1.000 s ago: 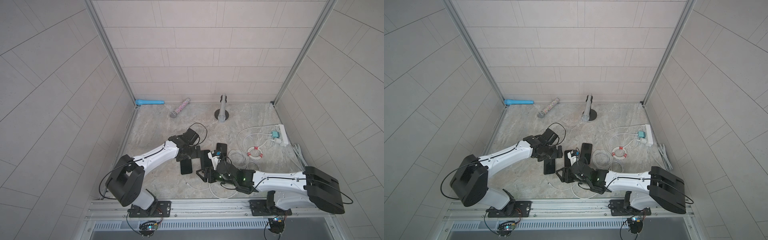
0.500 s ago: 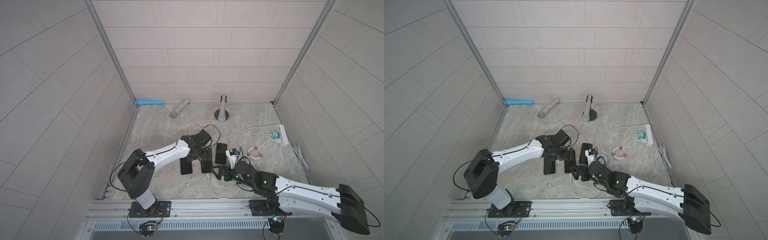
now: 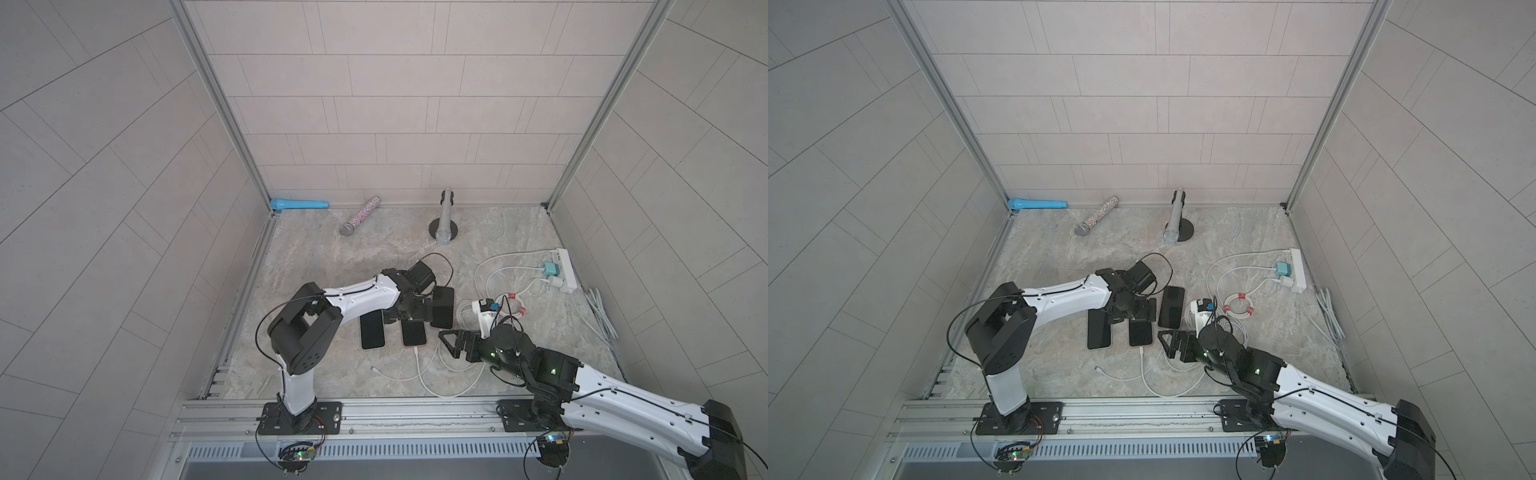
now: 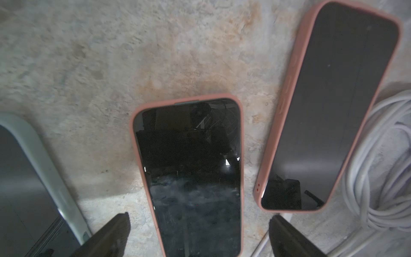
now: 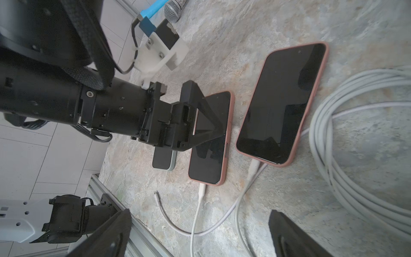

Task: Unplug the charging cable from the phone
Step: Pick up the phone at the center of the board.

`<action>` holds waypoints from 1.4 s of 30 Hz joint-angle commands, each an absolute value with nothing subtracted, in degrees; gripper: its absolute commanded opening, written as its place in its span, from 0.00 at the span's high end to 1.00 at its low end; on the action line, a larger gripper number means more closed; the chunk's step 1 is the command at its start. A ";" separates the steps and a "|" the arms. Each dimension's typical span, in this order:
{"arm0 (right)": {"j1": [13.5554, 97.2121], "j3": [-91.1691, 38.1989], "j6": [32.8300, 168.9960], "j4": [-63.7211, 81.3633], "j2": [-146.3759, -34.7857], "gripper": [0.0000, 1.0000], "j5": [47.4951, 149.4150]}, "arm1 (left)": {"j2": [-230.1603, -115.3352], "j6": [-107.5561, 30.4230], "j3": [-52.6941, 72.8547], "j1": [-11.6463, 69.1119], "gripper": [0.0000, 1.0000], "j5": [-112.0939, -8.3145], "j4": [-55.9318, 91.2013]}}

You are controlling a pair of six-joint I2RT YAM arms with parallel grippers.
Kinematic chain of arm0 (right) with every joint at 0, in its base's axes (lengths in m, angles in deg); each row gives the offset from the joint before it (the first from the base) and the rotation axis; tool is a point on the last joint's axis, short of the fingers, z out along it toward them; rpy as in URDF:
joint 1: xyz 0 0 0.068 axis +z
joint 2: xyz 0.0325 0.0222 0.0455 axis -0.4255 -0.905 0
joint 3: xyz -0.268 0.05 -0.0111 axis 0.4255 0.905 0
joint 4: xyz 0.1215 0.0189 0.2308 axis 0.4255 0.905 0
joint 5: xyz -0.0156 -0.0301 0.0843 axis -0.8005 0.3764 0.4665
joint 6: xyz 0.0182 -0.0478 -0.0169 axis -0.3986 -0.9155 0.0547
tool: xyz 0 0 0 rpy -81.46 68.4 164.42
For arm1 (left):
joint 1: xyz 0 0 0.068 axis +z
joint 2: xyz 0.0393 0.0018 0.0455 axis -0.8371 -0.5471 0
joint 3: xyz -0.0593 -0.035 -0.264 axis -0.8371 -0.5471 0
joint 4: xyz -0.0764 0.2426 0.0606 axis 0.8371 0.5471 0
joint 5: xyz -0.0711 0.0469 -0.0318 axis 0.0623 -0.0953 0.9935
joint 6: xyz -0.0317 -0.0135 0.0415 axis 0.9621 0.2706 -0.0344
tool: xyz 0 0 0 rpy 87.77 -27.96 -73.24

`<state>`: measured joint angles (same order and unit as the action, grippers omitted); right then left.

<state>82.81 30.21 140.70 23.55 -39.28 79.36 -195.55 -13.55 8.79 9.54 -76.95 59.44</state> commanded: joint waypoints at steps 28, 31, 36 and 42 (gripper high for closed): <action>82.40 32.34 141.54 22.24 -39.14 0.00 79.91 | -206.34 -11.42 16.04 7.13 0.18 -83.47 65.29; 82.41 32.34 141.65 21.84 -39.62 0.00 80.02 | -206.49 -11.36 15.61 7.17 0.22 -82.80 64.43; 82.40 32.32 141.63 21.22 -40.04 0.01 80.38 | -206.00 -11.27 14.39 7.17 0.36 -81.91 62.98; 82.40 32.43 141.54 20.77 -40.12 0.04 80.64 | -204.04 -11.14 12.53 7.19 0.54 -81.46 61.81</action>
<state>82.55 31.74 141.44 21.87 -40.20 80.37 -203.79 -11.41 15.02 7.42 -82.96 63.97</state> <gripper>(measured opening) 0.966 0.793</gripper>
